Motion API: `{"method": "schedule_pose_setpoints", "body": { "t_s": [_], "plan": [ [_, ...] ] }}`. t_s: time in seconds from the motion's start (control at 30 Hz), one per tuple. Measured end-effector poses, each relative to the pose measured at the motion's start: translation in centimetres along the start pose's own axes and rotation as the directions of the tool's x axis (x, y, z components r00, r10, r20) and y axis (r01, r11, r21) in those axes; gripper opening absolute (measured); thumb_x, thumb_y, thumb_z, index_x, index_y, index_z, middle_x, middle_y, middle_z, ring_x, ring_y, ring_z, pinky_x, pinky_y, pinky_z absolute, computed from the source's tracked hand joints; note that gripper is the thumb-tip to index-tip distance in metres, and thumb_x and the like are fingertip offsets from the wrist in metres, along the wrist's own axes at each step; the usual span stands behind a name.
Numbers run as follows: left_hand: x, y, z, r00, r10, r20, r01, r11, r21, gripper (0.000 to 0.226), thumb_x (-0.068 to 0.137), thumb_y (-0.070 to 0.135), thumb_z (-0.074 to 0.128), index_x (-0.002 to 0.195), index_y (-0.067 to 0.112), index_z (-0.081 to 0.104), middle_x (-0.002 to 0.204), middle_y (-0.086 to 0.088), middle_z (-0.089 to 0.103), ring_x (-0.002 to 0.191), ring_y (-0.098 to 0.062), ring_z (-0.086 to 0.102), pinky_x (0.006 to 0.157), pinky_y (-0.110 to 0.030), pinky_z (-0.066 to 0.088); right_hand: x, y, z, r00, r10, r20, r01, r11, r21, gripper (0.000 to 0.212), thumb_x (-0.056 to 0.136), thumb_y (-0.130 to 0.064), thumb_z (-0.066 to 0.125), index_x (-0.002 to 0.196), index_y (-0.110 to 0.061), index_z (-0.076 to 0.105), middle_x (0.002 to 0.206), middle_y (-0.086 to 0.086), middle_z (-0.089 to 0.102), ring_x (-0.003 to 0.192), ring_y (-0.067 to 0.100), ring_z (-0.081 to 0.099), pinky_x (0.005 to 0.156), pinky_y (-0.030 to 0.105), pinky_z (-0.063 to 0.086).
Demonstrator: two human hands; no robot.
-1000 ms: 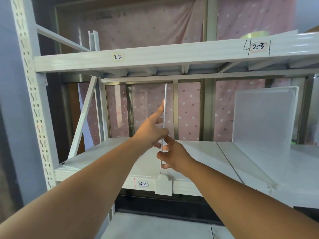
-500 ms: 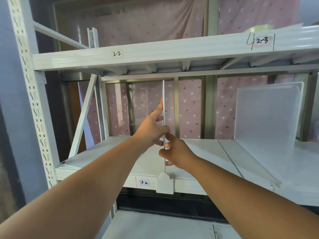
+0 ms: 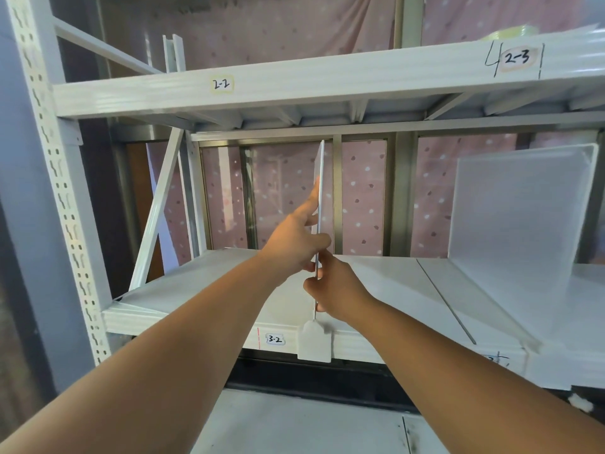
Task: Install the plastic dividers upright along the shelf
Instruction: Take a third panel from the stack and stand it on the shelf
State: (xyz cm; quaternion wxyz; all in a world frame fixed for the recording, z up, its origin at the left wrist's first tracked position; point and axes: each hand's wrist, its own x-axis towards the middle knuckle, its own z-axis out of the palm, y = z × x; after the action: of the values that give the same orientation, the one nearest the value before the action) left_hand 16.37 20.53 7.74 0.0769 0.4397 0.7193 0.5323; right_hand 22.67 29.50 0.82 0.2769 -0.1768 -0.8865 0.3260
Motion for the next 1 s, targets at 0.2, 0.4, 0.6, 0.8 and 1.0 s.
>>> {"method": "schedule_pose_setpoints", "body": {
  "t_s": [0.2,0.4,0.6,0.8,1.0],
  "plan": [
    [-0.3,-1.6,0.1,0.999,0.034,-0.037,-0.035,0.999,-0.024,0.097,0.091,-0.001,0.063,0.156,0.062,0.027,0.132,-0.006,0.065,0.099,-0.043,0.073,0.070,-0.063,0.065,-0.1,0.1,1.5,1.000,-0.023,-0.008,0.022,0.996,-0.086,0.047,0.090,-0.004,0.042,0.135,-0.017,0.040,0.108,-0.001,0.065,0.062,0.007,0.055,0.047,0.020,0.035],
    [-0.5,-2.4,0.8,0.997,0.071,-0.026,-0.071,0.997,0.011,0.094,0.093,0.000,0.060,0.155,0.064,0.029,0.124,-0.009,0.069,0.098,-0.050,0.071,0.069,-0.064,0.064,-0.1,1.2,2.3,0.999,-0.029,-0.036,0.026,0.995,-0.094,0.044,0.093,-0.006,0.043,0.135,-0.017,0.040,0.108,-0.004,0.065,0.056,0.004,0.050,0.044,0.016,0.035],
    [0.0,-3.0,1.1,0.997,0.075,-0.016,-0.075,0.997,0.025,0.091,0.096,0.003,0.061,0.157,0.061,0.027,0.129,-0.003,0.068,0.094,-0.044,0.074,0.069,-0.055,0.067,-0.3,1.8,2.7,0.997,-0.031,-0.065,0.025,0.995,-0.094,0.048,0.092,-0.006,0.043,0.139,-0.014,0.038,0.077,-0.019,0.046,0.060,0.004,0.050,0.048,0.016,0.033],
    [0.3,-3.6,1.1,0.996,0.084,-0.020,-0.084,0.996,-0.003,0.091,0.096,0.003,0.061,0.155,0.064,0.027,0.127,-0.001,0.069,0.093,-0.040,0.075,0.068,-0.052,0.068,-0.6,1.8,2.8,0.998,-0.035,-0.058,0.031,0.997,-0.074,0.047,0.094,-0.007,0.046,0.140,-0.015,0.039,0.090,-0.005,0.060,0.065,0.010,0.055,0.054,0.017,0.038],
    [0.0,-4.4,1.2,0.996,0.083,-0.038,-0.084,0.996,-0.041,0.081,0.096,0.009,0.061,0.148,0.067,0.037,0.124,0.005,0.071,0.097,-0.044,0.072,0.072,-0.061,0.065,-1.0,1.4,2.6,0.998,-0.015,-0.060,0.012,0.999,-0.043,0.063,0.093,-0.010,0.049,0.150,-0.022,0.026,0.085,-0.009,0.055,0.064,0.011,0.055,0.052,0.018,0.038]
  ]
}}
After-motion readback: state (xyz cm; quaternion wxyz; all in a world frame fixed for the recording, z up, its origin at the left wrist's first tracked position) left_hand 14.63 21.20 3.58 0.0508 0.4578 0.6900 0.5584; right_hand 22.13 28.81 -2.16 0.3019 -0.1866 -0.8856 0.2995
